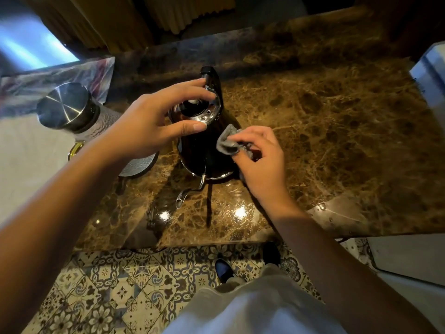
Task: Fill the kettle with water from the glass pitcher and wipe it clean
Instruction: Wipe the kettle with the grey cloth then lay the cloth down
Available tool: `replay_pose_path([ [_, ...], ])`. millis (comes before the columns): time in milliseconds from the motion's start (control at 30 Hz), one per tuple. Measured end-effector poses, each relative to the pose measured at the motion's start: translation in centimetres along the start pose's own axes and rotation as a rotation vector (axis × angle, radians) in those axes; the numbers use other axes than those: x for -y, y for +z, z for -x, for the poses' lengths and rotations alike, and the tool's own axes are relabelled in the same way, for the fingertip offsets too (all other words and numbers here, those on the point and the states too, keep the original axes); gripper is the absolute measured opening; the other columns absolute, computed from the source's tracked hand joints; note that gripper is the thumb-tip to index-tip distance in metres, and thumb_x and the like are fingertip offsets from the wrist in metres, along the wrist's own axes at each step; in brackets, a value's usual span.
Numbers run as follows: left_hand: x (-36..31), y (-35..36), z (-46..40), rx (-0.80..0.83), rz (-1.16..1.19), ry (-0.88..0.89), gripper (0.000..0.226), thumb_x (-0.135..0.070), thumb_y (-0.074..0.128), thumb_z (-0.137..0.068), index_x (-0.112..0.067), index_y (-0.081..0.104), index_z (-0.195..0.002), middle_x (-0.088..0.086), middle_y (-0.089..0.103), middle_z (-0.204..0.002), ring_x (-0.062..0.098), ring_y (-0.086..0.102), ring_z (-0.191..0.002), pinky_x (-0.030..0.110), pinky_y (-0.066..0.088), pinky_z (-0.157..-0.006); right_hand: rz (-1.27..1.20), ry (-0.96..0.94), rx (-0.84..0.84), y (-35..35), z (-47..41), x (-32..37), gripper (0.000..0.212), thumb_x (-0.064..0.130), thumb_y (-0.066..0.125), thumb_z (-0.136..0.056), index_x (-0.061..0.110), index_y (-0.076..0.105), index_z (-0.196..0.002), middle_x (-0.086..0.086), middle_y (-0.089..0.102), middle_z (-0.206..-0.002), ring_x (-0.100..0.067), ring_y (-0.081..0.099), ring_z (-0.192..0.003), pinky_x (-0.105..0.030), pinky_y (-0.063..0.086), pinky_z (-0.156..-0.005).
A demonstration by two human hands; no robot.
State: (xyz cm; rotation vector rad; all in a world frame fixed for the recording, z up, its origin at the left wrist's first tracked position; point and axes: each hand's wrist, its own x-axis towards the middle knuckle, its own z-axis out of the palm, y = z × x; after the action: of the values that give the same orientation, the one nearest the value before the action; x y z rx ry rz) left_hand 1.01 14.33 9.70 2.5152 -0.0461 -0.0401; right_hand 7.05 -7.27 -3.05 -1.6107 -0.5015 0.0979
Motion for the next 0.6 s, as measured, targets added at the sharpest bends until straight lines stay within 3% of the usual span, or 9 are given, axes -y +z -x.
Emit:
replay_pose_path([
  [100,-0.1,0.1,0.0,-0.005,0.013,-0.004,0.052,-0.040,0.065,-0.095,-0.033,0.053,-0.145,-0.016,0.035,-0.165,0.004,0.033,-0.152,0.031,0.041,-0.114,0.208,-0.189,-0.018,1.5,1.9,-0.3,0.020,0.002,0.079,-0.082,0.016,0.080,-0.096,-0.005,0.058,-0.110,-0.022,0.056,-0.112,-0.030,0.048,-0.099],
  [233,-0.1,0.0,0.0,-0.006,0.008,0.010,0.053,-0.042,0.065,-0.095,-0.032,0.053,-0.146,-0.013,0.037,-0.164,0.006,0.033,-0.152,0.040,0.040,-0.118,0.393,-0.306,0.007,1.8,3.6,-2.1,0.014,0.006,0.080,-0.082,0.015,0.081,-0.093,-0.008,0.060,-0.103,-0.024,0.052,-0.106,-0.025,0.045,-0.094],
  [433,-0.1,-0.1,0.0,0.002,0.021,0.007,0.053,-0.040,0.066,-0.095,-0.032,0.053,-0.146,-0.014,0.037,-0.164,0.006,0.034,-0.152,0.041,0.040,-0.118,0.594,-0.149,0.170,0.5,4.7,-3.0,0.009,0.010,0.076,-0.088,0.015,0.080,-0.094,-0.001,0.059,-0.103,-0.019,0.051,-0.106,-0.037,0.054,-0.083],
  [600,0.0,-0.1,0.0,0.009,0.025,0.014,0.053,-0.039,0.066,-0.095,-0.032,0.053,-0.146,-0.013,0.038,-0.164,0.006,0.034,-0.152,0.030,0.037,-0.116,0.632,-0.031,0.228,-0.6,3.3,-1.6,0.009,0.015,0.072,-0.090,0.020,0.078,-0.095,0.005,0.056,-0.100,-0.016,0.055,-0.101,-0.039,0.055,-0.085],
])
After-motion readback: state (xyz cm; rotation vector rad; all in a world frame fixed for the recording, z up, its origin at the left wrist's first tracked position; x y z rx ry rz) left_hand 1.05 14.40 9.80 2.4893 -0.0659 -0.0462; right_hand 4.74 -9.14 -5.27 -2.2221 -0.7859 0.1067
